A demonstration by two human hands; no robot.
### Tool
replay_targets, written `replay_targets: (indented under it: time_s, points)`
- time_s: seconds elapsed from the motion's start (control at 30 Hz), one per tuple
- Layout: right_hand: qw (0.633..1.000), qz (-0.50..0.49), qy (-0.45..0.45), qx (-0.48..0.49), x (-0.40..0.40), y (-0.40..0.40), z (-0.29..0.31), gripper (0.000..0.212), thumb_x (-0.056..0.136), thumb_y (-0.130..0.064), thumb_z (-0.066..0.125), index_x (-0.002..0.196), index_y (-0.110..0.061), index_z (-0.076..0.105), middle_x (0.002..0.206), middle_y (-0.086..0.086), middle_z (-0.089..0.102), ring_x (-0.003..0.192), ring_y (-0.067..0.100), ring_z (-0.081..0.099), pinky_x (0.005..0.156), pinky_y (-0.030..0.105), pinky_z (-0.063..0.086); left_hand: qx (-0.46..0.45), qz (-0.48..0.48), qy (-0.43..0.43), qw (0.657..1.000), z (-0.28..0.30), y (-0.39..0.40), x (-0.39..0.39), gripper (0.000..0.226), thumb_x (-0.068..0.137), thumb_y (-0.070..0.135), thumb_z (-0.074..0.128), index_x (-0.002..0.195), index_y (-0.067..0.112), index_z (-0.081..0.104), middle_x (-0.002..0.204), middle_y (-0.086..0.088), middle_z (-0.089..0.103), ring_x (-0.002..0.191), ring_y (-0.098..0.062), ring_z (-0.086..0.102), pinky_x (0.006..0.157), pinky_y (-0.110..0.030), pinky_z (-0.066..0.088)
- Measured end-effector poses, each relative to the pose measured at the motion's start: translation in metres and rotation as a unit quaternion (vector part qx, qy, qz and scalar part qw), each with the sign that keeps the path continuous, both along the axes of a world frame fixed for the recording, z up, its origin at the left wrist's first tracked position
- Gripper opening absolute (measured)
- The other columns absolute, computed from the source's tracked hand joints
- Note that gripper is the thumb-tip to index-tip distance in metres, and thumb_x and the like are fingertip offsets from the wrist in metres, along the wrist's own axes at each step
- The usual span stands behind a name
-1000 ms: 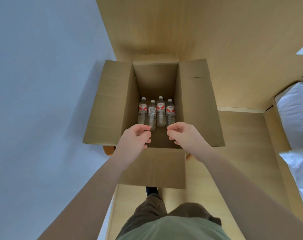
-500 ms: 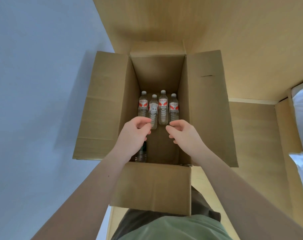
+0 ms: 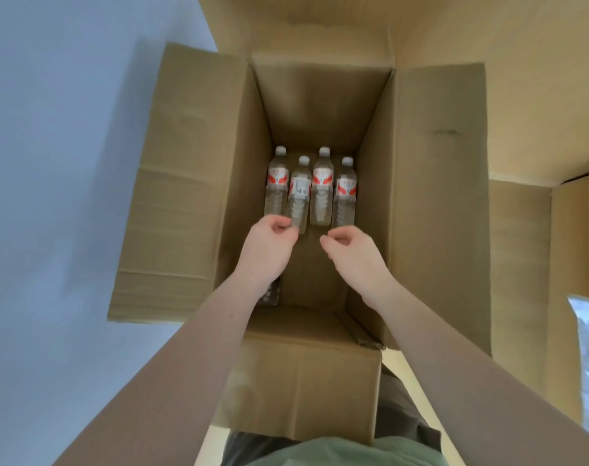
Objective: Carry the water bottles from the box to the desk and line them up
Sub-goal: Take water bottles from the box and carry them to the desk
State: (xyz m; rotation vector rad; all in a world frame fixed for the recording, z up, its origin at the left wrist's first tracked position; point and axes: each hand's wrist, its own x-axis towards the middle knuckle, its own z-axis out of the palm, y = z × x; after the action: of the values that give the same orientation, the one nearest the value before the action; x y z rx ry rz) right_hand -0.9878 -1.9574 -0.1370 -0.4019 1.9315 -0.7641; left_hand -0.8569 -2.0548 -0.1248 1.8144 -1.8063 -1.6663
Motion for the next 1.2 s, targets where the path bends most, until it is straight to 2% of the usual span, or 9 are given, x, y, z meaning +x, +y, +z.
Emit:
replay_targets:
  time_s: [0.07,0.2,0.3,0.43,0.53,0.67,0.9,1.03,1.2]
  points:
    - [1.0,0.0,0.0,0.01,0.003,-0.006,-0.011,0.04,0.098,-0.041,0.061,0.133,-0.022,0.06,0.11,-0.008,0.067,0.097,0.006,0.062,0.071,0.02,0.046,0.01,0.007,-0.015,1.0,-0.013,-0.004,0.0,0.034,0.1,0.031,0.06,0.133,0.021,0.061,0.115,0.006,0.063,0.091,-0.002,0.057,0.068,-0.015,0.04]
    - [1.0,0.006,0.005,0.029,0.011,-0.017,-0.033,0.038,0.098,-0.04,0.061,0.131,-0.023,0.061,0.102,-0.014,0.064,0.092,0.004,0.061,0.069,0.019,0.045,0.034,0.017,-0.041,0.998,-0.036,-0.007,-0.001,0.035,0.1,0.028,0.061,0.134,0.022,0.06,0.099,0.015,0.06,0.079,-0.002,0.058,0.058,-0.01,0.038]
    - [0.999,0.012,0.006,0.039,0.017,-0.024,-0.05,0.035,0.098,-0.04,0.061,0.129,-0.024,0.06,0.097,-0.02,0.06,0.088,0.001,0.058,0.065,0.016,0.041,0.051,0.025,-0.052,0.997,-0.056,-0.007,0.002,0.037,0.1,0.028,0.061,0.136,0.021,0.058,0.117,0.005,0.064,0.081,-0.002,0.057,0.06,-0.013,0.039]
    - [0.999,0.008,0.008,0.049,0.021,-0.035,-0.069,0.032,0.098,-0.039,0.061,0.128,-0.026,0.06,0.094,-0.022,0.056,0.086,-0.001,0.056,0.064,0.016,0.039,0.061,0.029,-0.077,0.995,-0.078,-0.009,0.008,0.042,0.099,0.03,0.061,0.14,0.022,0.054,0.137,-0.003,0.056,0.083,-0.003,0.053,0.062,-0.016,0.04]
    - [0.998,0.004,0.003,0.059,0.022,-0.04,-0.08,0.031,0.098,-0.038,0.061,0.127,-0.027,0.06,0.094,-0.022,0.056,0.085,0.0,0.055,0.063,0.016,0.039,0.084,0.038,-0.093,0.991,-0.093,-0.011,0.012,0.046,0.099,0.031,0.062,0.142,0.022,0.051,0.141,-0.005,0.052,0.086,-0.007,0.053,0.069,-0.022,0.045]
    - [0.997,0.002,-0.002,0.073,0.026,-0.047,-0.095,0.027,0.099,-0.036,0.06,0.124,-0.024,0.061,0.095,-0.017,0.059,0.085,0.002,0.056,0.063,0.02,0.041,0.121,0.06,-0.102,0.986,-0.111,-0.015,0.011,0.048,0.099,0.03,0.061,0.145,0.022,0.048,0.144,-0.006,0.05,0.101,-0.017,0.052,0.082,-0.031,0.047]
    - [0.995,-0.004,-0.011,0.095,0.037,-0.064,-0.124,0.027,0.099,-0.032,0.059,0.123,-0.02,0.061,0.095,-0.011,0.059,0.087,0.005,0.055,0.067,0.024,0.043,0.158,0.077,-0.128,0.976,-0.138,-0.015,0.009,0.046,0.102,0.029,0.058,0.145,0.019,0.047,0.141,-0.008,0.052,0.107,-0.02,0.054,0.086,-0.035,0.048]
    - [0.993,-0.008,-0.021,0.117,0.041,-0.068,-0.139,0.028,0.098,-0.032,0.059,0.122,-0.019,0.061,0.096,-0.009,0.059,0.097,0.015,0.058,0.076,0.03,0.045,0.167,0.081,-0.157,0.97,-0.151,-0.012,0.01,0.051,0.101,0.033,0.058,0.148,0.017,0.044,0.143,-0.009,0.051,0.122,-0.03,0.056,0.101,-0.047,0.052]
    - [0.991,-0.011,-0.013,0.134,0.038,-0.069,-0.156,0.023,0.098,-0.031,0.059,0.118,-0.02,0.06,0.09,-0.01,0.058,0.081,0.006,0.054,0.061,0.025,0.039,0.164,0.082,-0.189,0.965,-0.167,-0.014,0.003,0.065,0.099,0.034,0.06,0.155,0.012,0.033,0.155,-0.014,0.039,0.138,-0.038,0.045,0.112,-0.055,0.042]
